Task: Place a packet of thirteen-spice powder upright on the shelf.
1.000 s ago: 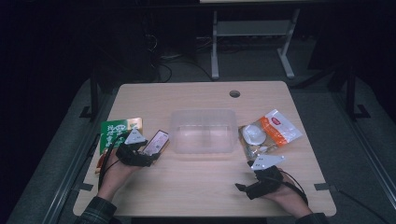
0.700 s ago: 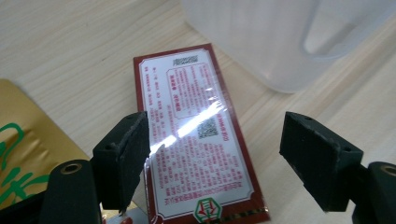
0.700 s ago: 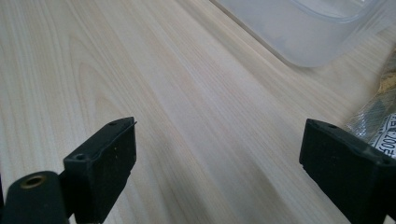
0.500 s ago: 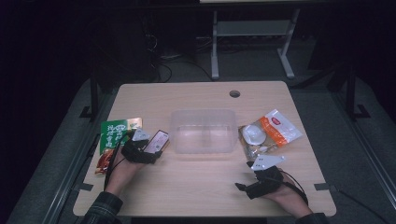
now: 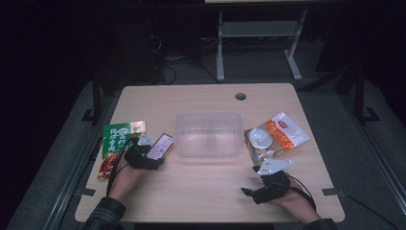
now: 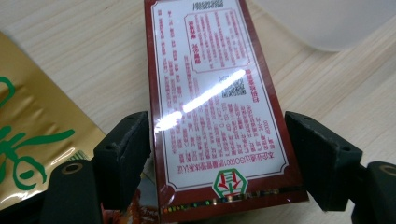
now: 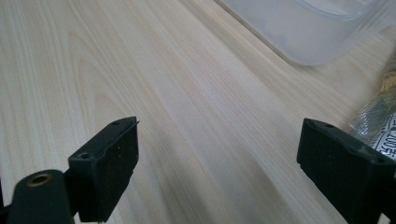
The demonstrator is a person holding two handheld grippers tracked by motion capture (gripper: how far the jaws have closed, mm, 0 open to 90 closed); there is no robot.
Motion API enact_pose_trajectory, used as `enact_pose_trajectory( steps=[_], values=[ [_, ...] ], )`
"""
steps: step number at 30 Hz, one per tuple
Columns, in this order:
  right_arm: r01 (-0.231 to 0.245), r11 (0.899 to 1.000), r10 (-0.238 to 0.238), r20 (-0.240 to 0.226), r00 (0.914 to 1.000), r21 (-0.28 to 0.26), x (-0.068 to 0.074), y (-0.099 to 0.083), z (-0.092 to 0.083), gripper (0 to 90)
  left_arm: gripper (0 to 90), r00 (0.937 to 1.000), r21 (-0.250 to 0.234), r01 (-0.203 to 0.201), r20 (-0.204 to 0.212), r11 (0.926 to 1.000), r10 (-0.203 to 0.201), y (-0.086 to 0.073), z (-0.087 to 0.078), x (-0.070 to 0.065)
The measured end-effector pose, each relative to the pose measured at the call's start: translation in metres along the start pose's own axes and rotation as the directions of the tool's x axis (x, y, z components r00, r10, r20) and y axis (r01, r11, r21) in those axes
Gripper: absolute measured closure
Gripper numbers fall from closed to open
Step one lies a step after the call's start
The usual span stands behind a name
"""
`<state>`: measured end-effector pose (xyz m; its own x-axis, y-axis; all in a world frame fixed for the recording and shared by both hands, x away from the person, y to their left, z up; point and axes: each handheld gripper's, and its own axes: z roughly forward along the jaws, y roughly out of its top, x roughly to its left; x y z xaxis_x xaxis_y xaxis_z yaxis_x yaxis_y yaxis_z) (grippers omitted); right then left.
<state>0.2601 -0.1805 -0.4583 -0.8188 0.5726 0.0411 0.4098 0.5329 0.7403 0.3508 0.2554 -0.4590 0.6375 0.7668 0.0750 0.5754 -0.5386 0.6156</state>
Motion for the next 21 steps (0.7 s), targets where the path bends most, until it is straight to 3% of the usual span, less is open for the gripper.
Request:
enact_pose_trajectory(
  steps=[12, 18, 21],
  values=[
    [0.001, 1.000, -0.001, -0.001, 1.0000, 0.000, 0.0001, 0.0000, 0.0000, 12.6, 30.5, 0.9985, 0.013, 0.050, 0.022, 0.9987, -0.050, -0.0011, 0.0000, 0.0037],
    [0.001, 1.000, -0.001, -0.001, 1.0000, -0.001, 0.0000, 0.0001, 0.0000, 12.6, 31.2, 0.9988, 0.023, 0.048, -0.014, 0.9986, -0.047, 0.0011, -0.0012, 0.0033],
    [0.001, 1.000, -0.001, -0.001, 1.0000, 0.000, 0.0000, 0.0000, 0.0000, 12.8, 31.3, 0.9977, 0.023, 0.066, -0.017, 0.9976, -0.065, 0.0013, -0.0035, 0.0052]
  ],
)
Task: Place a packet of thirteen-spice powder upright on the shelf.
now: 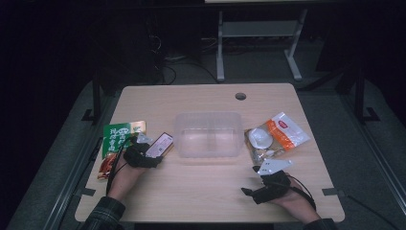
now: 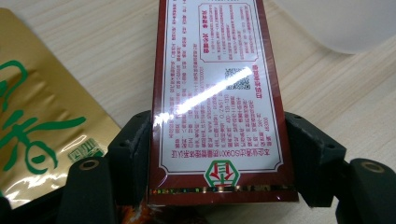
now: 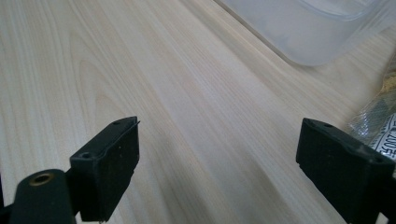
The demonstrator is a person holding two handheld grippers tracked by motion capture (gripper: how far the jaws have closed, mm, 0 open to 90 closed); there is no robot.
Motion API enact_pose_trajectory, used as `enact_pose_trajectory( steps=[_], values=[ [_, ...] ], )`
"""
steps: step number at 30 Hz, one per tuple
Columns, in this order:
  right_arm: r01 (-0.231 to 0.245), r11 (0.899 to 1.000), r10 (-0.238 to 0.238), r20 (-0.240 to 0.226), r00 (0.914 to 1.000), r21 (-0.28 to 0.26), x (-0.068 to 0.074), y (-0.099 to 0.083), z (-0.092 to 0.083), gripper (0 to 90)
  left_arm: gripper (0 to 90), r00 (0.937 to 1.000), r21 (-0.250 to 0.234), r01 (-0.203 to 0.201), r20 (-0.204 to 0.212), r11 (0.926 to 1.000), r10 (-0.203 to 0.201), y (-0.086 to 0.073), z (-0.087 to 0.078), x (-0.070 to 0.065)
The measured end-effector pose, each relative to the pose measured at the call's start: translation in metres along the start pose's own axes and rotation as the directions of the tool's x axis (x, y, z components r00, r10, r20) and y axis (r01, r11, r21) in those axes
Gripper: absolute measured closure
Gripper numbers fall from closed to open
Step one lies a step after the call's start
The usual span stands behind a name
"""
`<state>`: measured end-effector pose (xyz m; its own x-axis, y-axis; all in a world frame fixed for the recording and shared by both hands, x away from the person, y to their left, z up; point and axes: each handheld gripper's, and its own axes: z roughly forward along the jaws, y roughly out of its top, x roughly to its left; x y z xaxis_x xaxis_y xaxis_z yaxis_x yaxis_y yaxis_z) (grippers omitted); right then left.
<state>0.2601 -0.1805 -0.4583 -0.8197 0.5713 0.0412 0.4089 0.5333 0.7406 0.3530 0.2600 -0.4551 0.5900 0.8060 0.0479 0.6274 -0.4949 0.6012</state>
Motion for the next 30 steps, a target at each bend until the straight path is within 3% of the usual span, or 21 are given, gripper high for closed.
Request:
enact_pose_trajectory(
  steps=[10, 13, 23, 30],
  values=[
    [-0.001, 1.000, 0.001, -0.002, 1.0000, -0.001, 0.000, 0.000, 0.000, 12.8, 31.6, 0.9980, -0.057, 0.061, 0.015, 0.9965, -0.061, -0.002, -0.016, 0.011],
    [0.000, 1.000, 0.000, -0.002, 1.0000, 0.000, 0.000, 0.000, -0.001, 12.8, 31.6, 0.9988, -0.067, 0.047, 0.016, 0.9966, -0.046, -0.002, -0.024, 0.014],
    [0.002, 1.000, -0.002, -0.005, 1.0000, 0.000, 0.000, 0.000, -0.001, 12.9, 31.7, 0.9966, -0.109, 0.065, 0.057, 0.9920, -0.059, -0.010, -0.042, 0.018],
    [0.002, 1.000, -0.002, -0.003, 1.0000, -0.002, -0.001, 0.000, -0.001, 12.8, 31.7, 0.9949, -0.138, 0.029, 0.100, 0.9900, -0.015, -0.020, -0.059, 0.016]
  ],
)
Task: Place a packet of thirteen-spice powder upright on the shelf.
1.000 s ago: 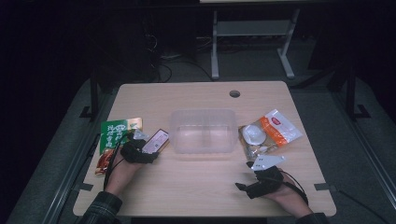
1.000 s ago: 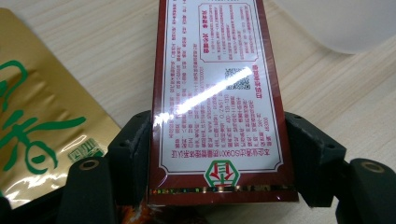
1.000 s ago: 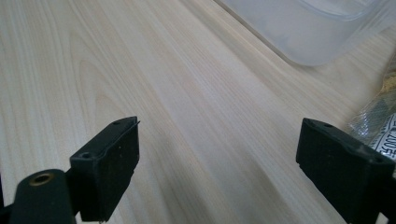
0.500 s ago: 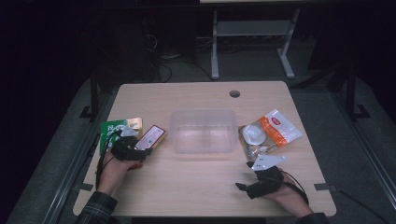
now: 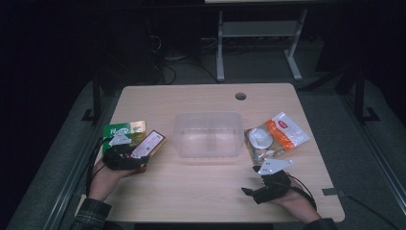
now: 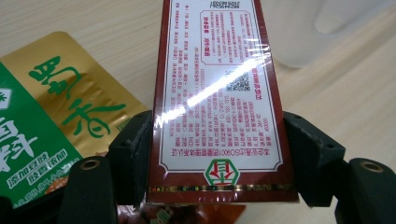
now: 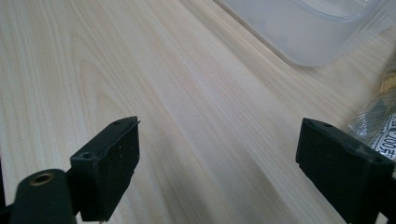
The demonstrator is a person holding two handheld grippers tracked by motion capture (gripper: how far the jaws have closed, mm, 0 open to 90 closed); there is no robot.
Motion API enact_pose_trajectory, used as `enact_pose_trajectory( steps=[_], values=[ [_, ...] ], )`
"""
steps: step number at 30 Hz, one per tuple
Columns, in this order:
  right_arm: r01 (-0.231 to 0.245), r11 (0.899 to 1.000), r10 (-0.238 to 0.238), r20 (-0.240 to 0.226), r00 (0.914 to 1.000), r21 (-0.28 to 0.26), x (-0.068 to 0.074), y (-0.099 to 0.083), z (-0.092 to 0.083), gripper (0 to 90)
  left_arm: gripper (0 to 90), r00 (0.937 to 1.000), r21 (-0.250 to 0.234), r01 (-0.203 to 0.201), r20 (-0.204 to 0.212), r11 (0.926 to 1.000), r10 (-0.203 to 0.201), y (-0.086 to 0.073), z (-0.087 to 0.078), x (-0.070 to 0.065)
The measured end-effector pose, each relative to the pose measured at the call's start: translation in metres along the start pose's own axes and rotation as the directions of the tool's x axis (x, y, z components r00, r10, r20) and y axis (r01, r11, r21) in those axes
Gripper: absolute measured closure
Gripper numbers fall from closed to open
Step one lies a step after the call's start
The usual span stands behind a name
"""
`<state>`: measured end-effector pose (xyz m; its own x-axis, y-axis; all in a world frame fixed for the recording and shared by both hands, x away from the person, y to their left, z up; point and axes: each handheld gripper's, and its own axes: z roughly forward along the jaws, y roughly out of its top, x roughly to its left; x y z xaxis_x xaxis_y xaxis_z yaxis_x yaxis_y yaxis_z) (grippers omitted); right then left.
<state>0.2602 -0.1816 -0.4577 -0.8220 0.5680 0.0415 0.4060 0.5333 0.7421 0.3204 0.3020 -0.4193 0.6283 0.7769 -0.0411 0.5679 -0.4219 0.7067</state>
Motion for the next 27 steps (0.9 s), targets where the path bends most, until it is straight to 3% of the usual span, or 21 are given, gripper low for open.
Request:
enact_pose_trajectory(
  steps=[4, 9, 17, 19, 20, 21, 22, 23, 24, 25, 26, 27],
  values=[
    [0.000, 1.000, 0.000, -0.005, 1.0000, 0.001, 0.000, 0.000, 0.001, 12.9, 31.7, 0.9987, -0.006, -0.037, 0.035, 0.9993, 0.037, -0.003, -0.008, -0.008],
    [-0.002, 1.000, 0.002, -0.008, 1.0000, -0.007, 0.000, 0.000, -0.001, 12.9, 31.7, 0.9966, -0.026, -0.032, 0.075, 0.9991, 0.034, -0.005, -0.013, -0.014],
    [-0.004, 1.000, 0.004, -0.015, 0.9999, -0.014, -0.001, 0.000, 0.000, 13.1, 31.7, 0.9896, -0.025, -0.073, 0.123, 0.9970, 0.076, -0.011, -0.019, -0.031],
    [-0.005, 1.000, 0.005, -0.017, 0.9998, -0.014, -0.002, 0.000, -0.001, 13.1, 31.7, 0.9862, -0.036, -0.079, 0.143, 0.9962, 0.083, -0.012, -0.020, -0.035],
    [-0.007, 1.000, 0.007, -0.022, 0.9997, -0.013, -0.001, 0.000, -0.001, 13.0, 31.7, 0.9811, -0.046, -0.096, 0.164, 0.9943, 0.102, -0.011, -0.021, -0.039],
    [-0.007, 1.000, 0.007, -0.022, 0.9997, -0.013, -0.001, 0.000, -0.001, 13.0, 31.7, 0.9811, -0.046, -0.096, 0.164, 0.9943, 0.102, -0.011, -0.021, -0.039],
    [-0.011, 1.000, 0.011, -0.039, 0.9992, -0.009, -0.001, 0.001, -0.001, 12.9, 31.7, 0.9765, -0.060, -0.104, 0.183, 0.9927, 0.114, -0.009, -0.020, -0.043],
    [-0.011, 1.000, 0.011, -0.039, 0.9992, -0.009, -0.001, 0.001, -0.001, 12.9, 31.7, 0.9765, -0.060, -0.104, 0.183, 0.9927, 0.114, -0.009, -0.020, -0.043],
    [-0.007, 1.000, 0.007, -0.046, 0.9989, -0.005, 0.000, 0.002, -0.002, 12.8, 31.7, 0.9711, -0.070, -0.115, 0.202, 0.9909, 0.127, -0.007, -0.018, -0.047],
    [-0.007, 1.000, 0.007, -0.046, 0.9989, -0.005, 0.000, 0.002, -0.002, 12.8, 31.7, 0.9711, -0.070, -0.115, 0.202, 0.9909, 0.127, -0.007, -0.018, -0.047],
    [0.005, 1.000, -0.006, -0.059, 0.9983, -0.007, 0.000, 0.003, -0.003, 11.7, 31.7, 0.9650, -0.080, -0.122, 0.224, 0.9893, 0.137, -0.004, -0.015, -0.052],
    [0.005, 1.000, -0.006, -0.059, 0.9983, -0.007, 0.000, 0.003, -0.003, 11.7, 31.7, 0.9650, -0.080, -0.122, 0.224, 0.9893, 0.137, -0.004, -0.015, -0.052]
  ],
)
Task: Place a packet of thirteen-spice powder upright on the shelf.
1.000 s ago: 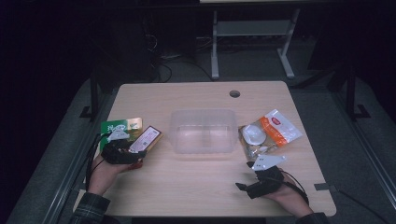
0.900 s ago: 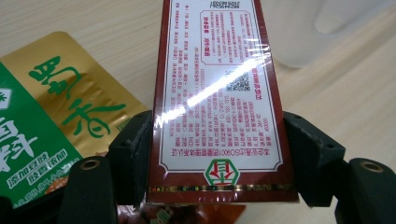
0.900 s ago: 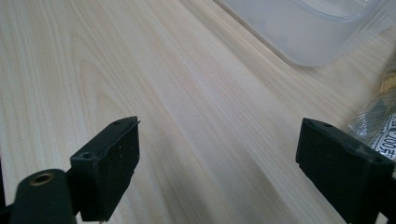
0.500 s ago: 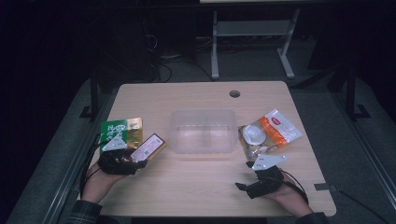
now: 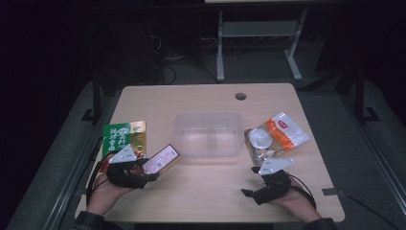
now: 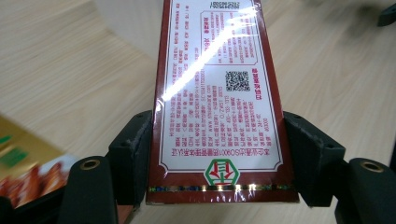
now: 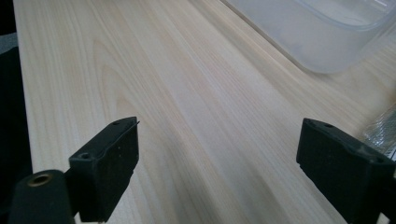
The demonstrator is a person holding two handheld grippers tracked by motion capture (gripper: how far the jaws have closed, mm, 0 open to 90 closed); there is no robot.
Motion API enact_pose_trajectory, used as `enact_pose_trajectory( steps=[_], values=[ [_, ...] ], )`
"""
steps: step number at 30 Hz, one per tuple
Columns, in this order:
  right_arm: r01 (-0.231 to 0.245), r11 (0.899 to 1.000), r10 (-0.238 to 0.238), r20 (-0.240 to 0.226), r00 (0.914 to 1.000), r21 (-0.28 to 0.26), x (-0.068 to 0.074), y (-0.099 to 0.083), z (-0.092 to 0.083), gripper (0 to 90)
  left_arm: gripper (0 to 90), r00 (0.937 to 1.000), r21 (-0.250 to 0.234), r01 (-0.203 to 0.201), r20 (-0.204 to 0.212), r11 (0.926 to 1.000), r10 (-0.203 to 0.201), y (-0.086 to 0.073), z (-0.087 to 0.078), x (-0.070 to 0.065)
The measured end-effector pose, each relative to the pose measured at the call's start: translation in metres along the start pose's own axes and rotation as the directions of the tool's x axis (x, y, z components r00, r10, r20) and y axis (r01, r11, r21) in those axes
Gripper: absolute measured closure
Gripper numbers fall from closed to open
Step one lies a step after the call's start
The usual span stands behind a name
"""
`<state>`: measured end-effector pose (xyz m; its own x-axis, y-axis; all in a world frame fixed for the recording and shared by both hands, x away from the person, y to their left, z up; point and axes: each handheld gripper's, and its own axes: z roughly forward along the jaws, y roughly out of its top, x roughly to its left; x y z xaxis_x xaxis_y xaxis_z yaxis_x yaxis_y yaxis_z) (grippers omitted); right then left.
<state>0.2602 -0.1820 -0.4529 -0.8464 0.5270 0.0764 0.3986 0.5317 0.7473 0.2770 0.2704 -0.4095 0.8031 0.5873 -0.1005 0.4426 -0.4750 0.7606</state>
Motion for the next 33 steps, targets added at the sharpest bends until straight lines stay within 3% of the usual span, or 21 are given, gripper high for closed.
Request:
enact_pose_trajectory(
  steps=[4, 5, 8, 9, 10, 12, 14, 15, 18, 20, 22, 23, 24, 26, 27, 29, 30, 31, 32, 33],
  values=[
    [-0.001, 1.000, 0.001, -0.025, 0.9997, -0.007, 0.000, 0.002, -0.003, 10.7, 31.7, 0.9981, -0.009, -0.037, 0.050, 0.9993, 0.037, 0.005, 0.008, -0.008],
    [-0.007, 1.000, 0.007, -0.042, 0.9991, -0.012, 0.000, 0.003, -0.004, 10.3, 31.7, 0.9947, -0.023, -0.058, 0.084, 0.9981, 0.060, 0.007, 0.013, -0.012],
    [0.000, 1.000, -0.001, -0.056, 0.9984, -0.015, 0.000, 0.003, -0.004, 10.5, 31.7, 0.9901, -0.029, -0.084, 0.110, 0.9960, 0.087, 0.010, 0.017, -0.018],
    [0.003, 1.000, -0.004, -0.064, 0.9979, -0.014, 0.001, 0.004, -0.005, 10.6, 31.7, 0.9844, -0.036, -0.108, 0.136, 0.9935, 0.112, 0.013, 0.021, -0.023],
    [0.009, 1.000, -0.010, -0.070, 0.9975, -0.017, 0.001, 0.004, -0.005, 10.6, 31.7, 0.9844, -0.036, -0.108, 0.136, 0.9935, 0.112, 0.013, 0.021, -0.023],
    [0.016, 1.000, -0.018, -0.076, 0.9970, -0.024, 0.001, 0.004, -0.006, 11.1, 31.7, 0.9741, -0.044, -0.141, 0.172, 0.9891, 0.146, 0.018, 0.028, -0.028],
    [0.021, 0.999, -0.023, -0.079, 0.9966, -0.028, 0.001, 0.005, -0.006, 11.1, 31.8, 0.9711, -0.046, -0.149, 0.181, 0.9877, 0.155, 0.019, 0.030, -0.030],
    [0.020, 0.999, -0.022, -0.081, 0.9965, -0.027, 0.001, 0.006, -0.007, 11.2, 31.7, 0.9653, -0.047, -0.166, 0.196, 0.9850, 0.172, 0.023, 0.034, -0.033],
    [0.029, 0.999, -0.032, -0.079, 0.9964, -0.037, 0.000, 0.007, -0.008, 11.7, 31.7, 0.9609, -0.052, -0.170, 0.212, 0.9840, 0.178, 0.025, 0.039, -0.035],
    [0.027, 0.999, -0.031, -0.087, 0.9957, -0.040, 0.000, 0.007, -0.009, 11.8, 31.7, 0.9528, -0.052, -0.193, 0.229, 0.9798, 0.200, 0.029, 0.045, -0.037],
    [0.029, 0.998, -0.033, -0.093, 0.9951, -0.049, -0.001, 0.008, -0.009, 12.9, 31.7, 0.9503, -0.052, -0.198, 0.234, 0.9787, 0.205, 0.031, 0.047, -0.038],
    [0.024, 0.998, -0.030, -0.106, 0.9939, -0.058, -0.002, 0.009, -0.009, 13.0, 31.7, 0.9442, -0.056, -0.209, 0.248, 0.9762, 0.217, 0.034, 0.052, -0.040],
    [0.020, 0.998, -0.028, -0.121, 0.9922, -0.063, -0.003, 0.010, -0.010, 13.0, 31.8, 0.9442, -0.056, -0.209, 0.248, 0.9762, 0.217, 0.034, 0.052, -0.040],
    [0.019, 0.997, -0.028, -0.128, 0.9914, -0.070, -0.004, 0.014, -0.009, 13.1, 31.7, 0.9346, -0.060, -0.226, 0.267, 0.9721, 0.234, 0.038, 0.058, -0.040],
    [0.025, 0.997, -0.035, -0.134, 0.9904, -0.075, -0.005, 0.017, -0.009, 13.1, 31.7, 0.9346, -0.060, -0.226, 0.267, 0.9721, 0.234, 0.038, 0.058, -0.040],
    [0.029, 0.995, -0.043, -0.143, 0.9888, -0.095, -0.007, 0.022, -0.009, 13.3, 31.7, 0.9222, -0.060, -0.253, 0.286, 0.9655, 0.260, 0.043, 0.065, -0.040],
    [0.029, 0.995, -0.043, -0.143, 0.9888, -0.095, -0.007, 0.022, -0.009, 13.3, 31.7, 0.9222, -0.060, -0.253, 0.286, 0.9655, 0.260, 0.043, 0.065, -0.040],
    [0.028, 0.993, -0.046, -0.167, 0.9849, -0.112, -0.009, 0.026, -0.008, 13.3, 31.7, 0.9152, -0.067, -0.266, 0.296, 0.9616, 0.274, 0.047, 0.069, -0.041],
    [0.027, 0.991, -0.051, -0.183, 0.9818, -0.127, -0.010, 0.029, -0.008, 13.3, 31.7, 0.9152, -0.067, -0.266, 0.296, 0.9616, 0.274, 0.047, 0.069, -0.041],
    [0.031, 0.990, -0.057, -0.190, 0.9801, -0.137, -0.010, 0.032, -0.008, 13.3, 31.7, 0.9073, -0.081, -0.275, 0.308, 0.9580, 0.287, 0.051, 0.073, -0.042]
  ],
)
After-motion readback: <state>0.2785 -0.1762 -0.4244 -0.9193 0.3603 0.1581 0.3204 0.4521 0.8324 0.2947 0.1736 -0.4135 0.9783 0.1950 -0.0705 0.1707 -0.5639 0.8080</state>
